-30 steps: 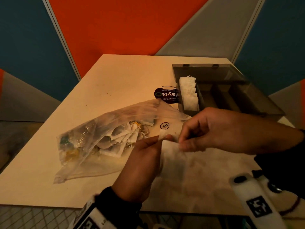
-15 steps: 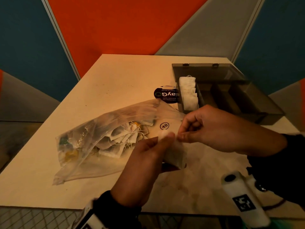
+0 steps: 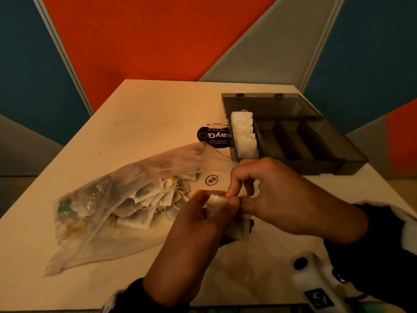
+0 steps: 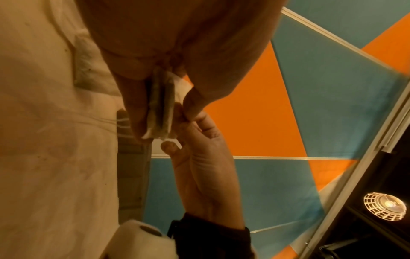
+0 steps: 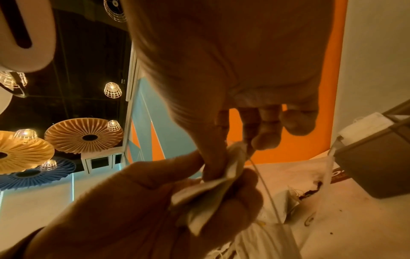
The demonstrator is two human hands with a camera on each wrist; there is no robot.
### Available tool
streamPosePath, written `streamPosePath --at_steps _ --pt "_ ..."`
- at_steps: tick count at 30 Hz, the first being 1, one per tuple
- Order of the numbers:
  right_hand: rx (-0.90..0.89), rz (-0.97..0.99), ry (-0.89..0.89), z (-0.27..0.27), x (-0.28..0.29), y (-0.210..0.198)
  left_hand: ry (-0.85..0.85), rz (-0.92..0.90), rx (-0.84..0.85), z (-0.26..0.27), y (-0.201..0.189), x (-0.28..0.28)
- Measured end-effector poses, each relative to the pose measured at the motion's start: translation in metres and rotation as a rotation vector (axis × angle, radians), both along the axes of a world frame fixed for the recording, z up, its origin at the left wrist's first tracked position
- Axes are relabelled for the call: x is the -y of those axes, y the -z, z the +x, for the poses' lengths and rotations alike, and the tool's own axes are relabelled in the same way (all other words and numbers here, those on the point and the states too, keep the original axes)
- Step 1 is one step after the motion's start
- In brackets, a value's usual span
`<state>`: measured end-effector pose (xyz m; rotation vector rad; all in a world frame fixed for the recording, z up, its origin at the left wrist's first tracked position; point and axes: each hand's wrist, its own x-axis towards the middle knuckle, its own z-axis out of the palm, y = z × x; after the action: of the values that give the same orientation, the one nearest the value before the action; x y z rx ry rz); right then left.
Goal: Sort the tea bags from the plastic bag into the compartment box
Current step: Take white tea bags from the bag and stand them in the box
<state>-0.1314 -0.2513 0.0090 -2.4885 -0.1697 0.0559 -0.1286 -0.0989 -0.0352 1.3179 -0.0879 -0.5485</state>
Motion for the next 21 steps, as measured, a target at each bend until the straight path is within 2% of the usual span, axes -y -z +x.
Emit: streamPosePath --at_steps 6,8,13,21 --pt "-0.068 0.099 -0.056 0.011 0.010 -0.020 -0.104 -0.081 -0.018 0.008 -0.003 -0.002" --pt "-0.055 0.120 0.011 0.021 0.023 -0.036 -0.155 -0.121 -0.058 0.010 -0.004 -0.004" --pt "0.135 0.016 0.229 0.065 0.065 -0.064 -0.217 -0.102 -0.065 0.016 0.000 -0.013" --pt "0.071 -0.065 0.258 0.116 0.097 -0.035 -0.338 -0.090 -0.081 0.023 -0.001 -0.023"
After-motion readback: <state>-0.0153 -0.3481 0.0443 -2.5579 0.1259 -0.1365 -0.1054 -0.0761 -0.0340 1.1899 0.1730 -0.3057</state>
